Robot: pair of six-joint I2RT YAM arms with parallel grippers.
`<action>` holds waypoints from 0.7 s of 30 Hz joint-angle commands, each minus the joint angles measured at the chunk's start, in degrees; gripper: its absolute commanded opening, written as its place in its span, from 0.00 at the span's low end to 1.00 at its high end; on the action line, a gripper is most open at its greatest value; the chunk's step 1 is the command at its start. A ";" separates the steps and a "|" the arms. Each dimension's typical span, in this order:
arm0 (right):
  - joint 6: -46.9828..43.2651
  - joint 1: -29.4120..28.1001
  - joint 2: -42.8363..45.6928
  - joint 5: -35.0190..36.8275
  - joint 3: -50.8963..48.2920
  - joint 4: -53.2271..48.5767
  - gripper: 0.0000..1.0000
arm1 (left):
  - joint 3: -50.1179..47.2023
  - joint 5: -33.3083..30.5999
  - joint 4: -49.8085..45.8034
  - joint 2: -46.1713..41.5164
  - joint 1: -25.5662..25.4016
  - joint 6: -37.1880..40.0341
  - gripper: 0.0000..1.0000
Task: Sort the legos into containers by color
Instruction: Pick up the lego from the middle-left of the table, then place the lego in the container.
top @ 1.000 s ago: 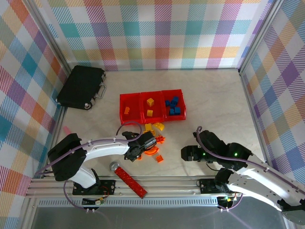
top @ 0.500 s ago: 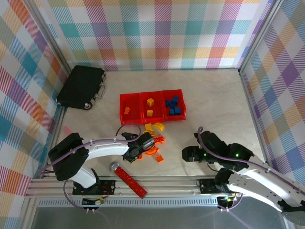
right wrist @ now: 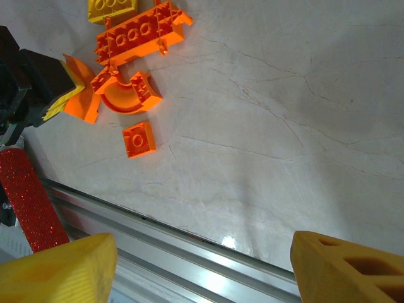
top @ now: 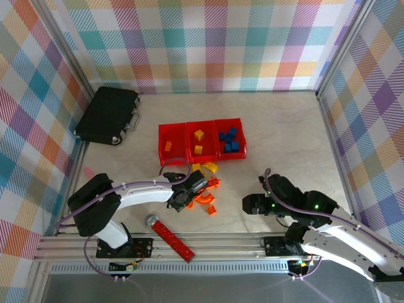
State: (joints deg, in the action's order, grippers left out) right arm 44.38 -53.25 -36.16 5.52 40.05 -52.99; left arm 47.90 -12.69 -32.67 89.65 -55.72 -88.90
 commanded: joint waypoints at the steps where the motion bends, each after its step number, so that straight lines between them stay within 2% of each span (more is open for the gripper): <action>1: 0.71 0.26 0.21 0.68 -0.44 -0.88 0.73 | -0.19 1.55 -3.12 2.37 0.34 2.35 0.00; 7: 0.79 0.25 0.21 0.68 -0.40 -0.93 0.73 | 4.19 -1.72 -9.89 -0.23 0.35 6.60 0.00; 14: 1.23 0.25 0.20 1.13 -0.08 -0.60 0.73 | 7.14 -10.77 -16.23 -12.12 0.35 11.51 0.00; 18: 0.91 0.26 -0.26 1.34 0.41 -0.01 0.73 | 9.72 -17.02 -17.51 -19.73 1.28 19.98 0.00; 21: 0.46 0.25 -1.23 1.38 0.74 0.55 0.73 | 14.49 -18.56 -19.70 -22.15 4.80 28.71 0.00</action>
State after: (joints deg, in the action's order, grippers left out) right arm 44.60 -53.25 -36.71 6.02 40.07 -52.82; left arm 58.54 -25.63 -48.27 69.23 -53.58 -70.04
